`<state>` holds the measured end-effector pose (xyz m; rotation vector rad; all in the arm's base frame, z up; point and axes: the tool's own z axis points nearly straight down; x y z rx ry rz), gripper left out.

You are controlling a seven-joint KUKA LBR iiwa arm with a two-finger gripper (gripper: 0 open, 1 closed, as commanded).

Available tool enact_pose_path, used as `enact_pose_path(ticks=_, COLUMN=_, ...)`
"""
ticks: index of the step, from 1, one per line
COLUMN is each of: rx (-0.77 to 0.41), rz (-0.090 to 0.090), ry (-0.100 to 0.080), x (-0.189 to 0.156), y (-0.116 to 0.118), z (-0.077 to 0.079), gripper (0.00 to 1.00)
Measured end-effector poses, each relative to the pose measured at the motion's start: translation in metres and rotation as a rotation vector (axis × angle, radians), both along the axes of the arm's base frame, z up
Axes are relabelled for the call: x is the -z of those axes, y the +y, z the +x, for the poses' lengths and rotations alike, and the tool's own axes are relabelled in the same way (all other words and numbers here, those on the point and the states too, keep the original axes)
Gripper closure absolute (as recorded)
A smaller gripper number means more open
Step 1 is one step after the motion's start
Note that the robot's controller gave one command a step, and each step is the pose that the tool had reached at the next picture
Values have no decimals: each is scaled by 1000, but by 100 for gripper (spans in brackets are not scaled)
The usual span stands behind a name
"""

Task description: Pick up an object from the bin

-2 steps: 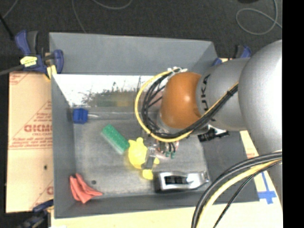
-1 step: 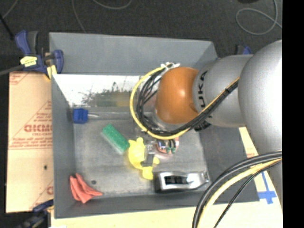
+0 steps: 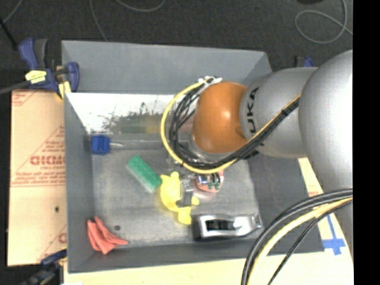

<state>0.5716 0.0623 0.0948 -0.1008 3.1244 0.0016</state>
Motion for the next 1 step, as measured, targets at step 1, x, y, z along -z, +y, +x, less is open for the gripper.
enact_pose_path(ticks=1, rx=-30, rz=1, ry=-1, x=14, y=43, z=62, gripper=100)
